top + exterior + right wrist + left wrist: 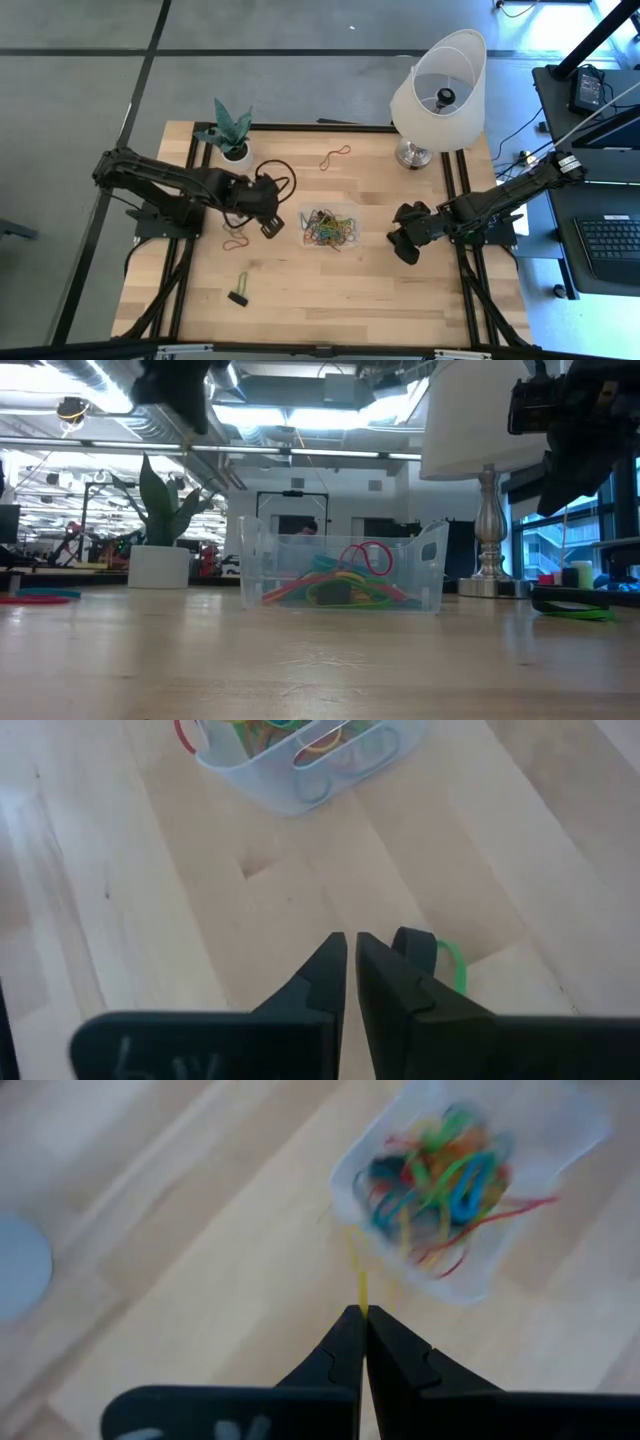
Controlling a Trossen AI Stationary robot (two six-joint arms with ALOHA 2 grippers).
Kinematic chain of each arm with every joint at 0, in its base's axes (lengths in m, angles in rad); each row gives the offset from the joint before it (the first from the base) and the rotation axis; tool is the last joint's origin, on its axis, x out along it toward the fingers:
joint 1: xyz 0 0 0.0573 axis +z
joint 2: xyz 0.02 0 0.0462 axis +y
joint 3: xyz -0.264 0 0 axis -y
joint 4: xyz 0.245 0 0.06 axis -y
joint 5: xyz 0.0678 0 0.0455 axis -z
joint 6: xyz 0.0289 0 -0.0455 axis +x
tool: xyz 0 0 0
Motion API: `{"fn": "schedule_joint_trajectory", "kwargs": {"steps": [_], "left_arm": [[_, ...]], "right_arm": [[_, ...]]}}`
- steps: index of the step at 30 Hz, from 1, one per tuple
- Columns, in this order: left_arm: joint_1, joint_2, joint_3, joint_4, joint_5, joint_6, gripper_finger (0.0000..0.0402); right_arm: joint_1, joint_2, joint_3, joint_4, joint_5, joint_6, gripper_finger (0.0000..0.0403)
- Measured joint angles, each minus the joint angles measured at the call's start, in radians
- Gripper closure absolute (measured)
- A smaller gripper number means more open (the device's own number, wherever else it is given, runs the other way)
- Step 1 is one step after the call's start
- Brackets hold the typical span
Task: Pick and place rubber bands into bin
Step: Put the yellow rubber band into the transparent bin
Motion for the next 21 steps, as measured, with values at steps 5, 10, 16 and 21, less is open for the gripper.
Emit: {"fn": "schedule_joint_trajectory", "kwargs": {"steps": [5, 10, 16, 21], "left_arm": [[0.000, 0.006, 0.079, 0.049, -0.056, 0.074, 0.0398], [0.001, 0.024, 0.116, 0.173, -0.078, 0.150, 0.0398], [0.012, 0.092, 0.124, 0.305, -0.063, 0.248, 0.0398], [0.045, 0.196, 0.124, 0.403, 0.008, 0.298, 0.0398]], "right_arm": [[0.000, 0.000, 0.000, 0.000, 0.035, -0.002, 0.0371], [0.000, 0.000, 0.000, 0.001, 0.041, -0.020, 0.0371], [0.000, 0.000, 0.000, 0.006, 0.041, -0.024, 0.0371], [0.000, 0.000, 0.000, 0.010, 0.041, -0.023, 0.0371]]}}
